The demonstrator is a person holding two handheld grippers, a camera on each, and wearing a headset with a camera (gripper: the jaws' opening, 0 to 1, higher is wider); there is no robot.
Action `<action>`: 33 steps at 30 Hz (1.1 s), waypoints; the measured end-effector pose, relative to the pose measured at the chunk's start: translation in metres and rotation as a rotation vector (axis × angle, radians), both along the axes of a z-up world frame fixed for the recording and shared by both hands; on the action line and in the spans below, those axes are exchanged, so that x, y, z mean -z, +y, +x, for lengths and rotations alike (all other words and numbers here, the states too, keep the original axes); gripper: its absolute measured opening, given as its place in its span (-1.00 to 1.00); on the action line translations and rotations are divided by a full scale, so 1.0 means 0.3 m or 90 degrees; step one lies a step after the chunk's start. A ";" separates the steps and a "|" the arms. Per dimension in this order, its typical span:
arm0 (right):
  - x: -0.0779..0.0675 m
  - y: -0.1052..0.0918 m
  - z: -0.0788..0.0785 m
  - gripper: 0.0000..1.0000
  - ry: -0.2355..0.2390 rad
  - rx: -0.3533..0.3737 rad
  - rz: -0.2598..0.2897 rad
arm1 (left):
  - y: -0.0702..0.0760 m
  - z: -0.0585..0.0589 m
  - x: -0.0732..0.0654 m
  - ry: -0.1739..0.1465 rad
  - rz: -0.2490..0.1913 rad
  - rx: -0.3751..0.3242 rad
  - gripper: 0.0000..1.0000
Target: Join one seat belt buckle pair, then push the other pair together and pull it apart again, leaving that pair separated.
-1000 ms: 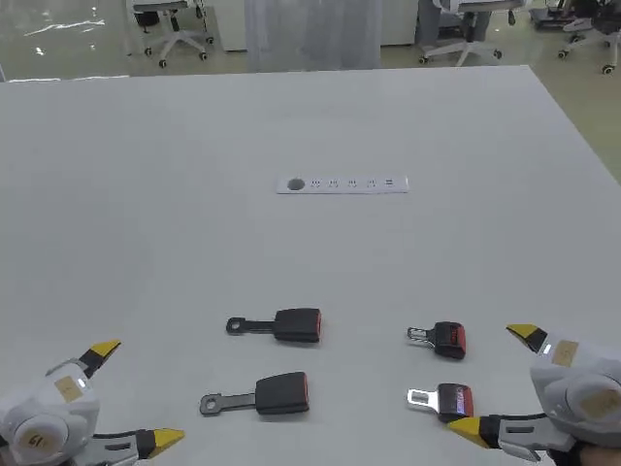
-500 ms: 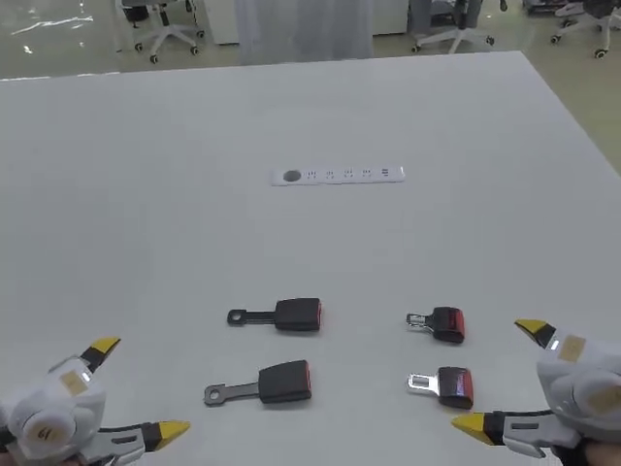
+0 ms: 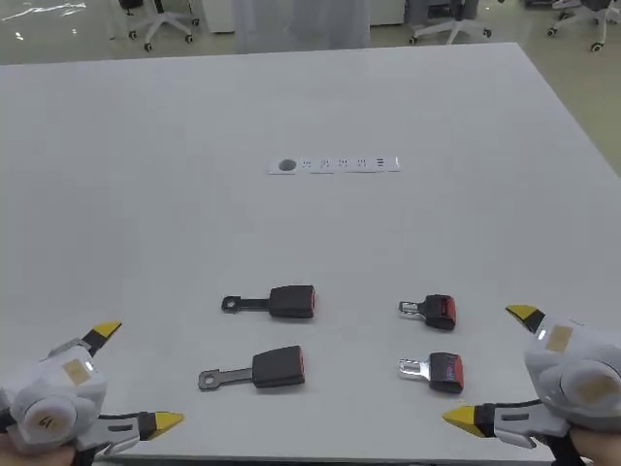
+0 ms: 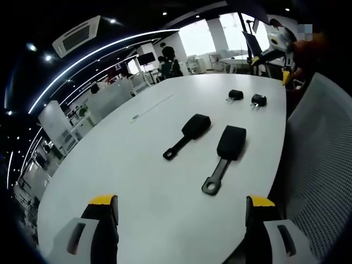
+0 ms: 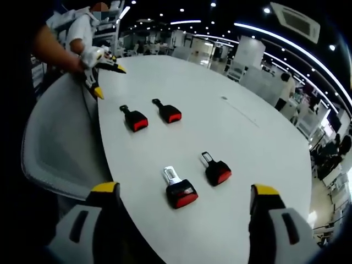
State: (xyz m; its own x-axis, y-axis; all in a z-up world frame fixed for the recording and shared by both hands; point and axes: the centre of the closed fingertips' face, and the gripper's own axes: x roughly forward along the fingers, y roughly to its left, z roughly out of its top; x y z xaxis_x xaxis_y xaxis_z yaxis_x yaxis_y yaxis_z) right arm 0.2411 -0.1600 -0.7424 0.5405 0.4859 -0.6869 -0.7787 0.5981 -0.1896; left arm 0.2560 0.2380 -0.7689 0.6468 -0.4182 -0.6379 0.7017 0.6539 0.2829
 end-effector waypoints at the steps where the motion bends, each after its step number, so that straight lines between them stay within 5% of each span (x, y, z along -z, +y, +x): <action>1: -0.002 -0.003 0.002 0.99 -0.003 0.000 0.000 | 0.001 0.001 0.000 0.000 0.000 -0.001 0.96; 9: -0.015 -0.005 0.013 0.97 -0.008 0.009 0.013 | 0.006 0.001 0.007 0.006 0.002 -0.006 0.98; 12: -0.017 0.006 0.025 0.95 -0.016 -0.001 0.006 | -0.031 -0.013 0.000 0.005 -0.018 0.029 1.00; 15: -0.014 0.019 0.031 0.97 -0.020 -0.023 -0.018 | -0.050 -0.021 -0.001 0.004 -0.009 0.050 1.00; 24: -0.018 0.033 0.022 0.92 0.005 -0.032 -0.017 | -0.022 0.011 -0.041 -0.005 -0.032 0.011 0.99; 29: -0.015 0.001 0.010 0.80 0.028 -0.015 -0.024 | -0.057 -0.021 -0.025 0.015 -0.006 0.056 0.97; 33: -0.015 -0.014 0.007 0.72 0.030 -0.009 -0.028 | -0.094 -0.021 -0.049 0.030 -0.020 0.068 0.90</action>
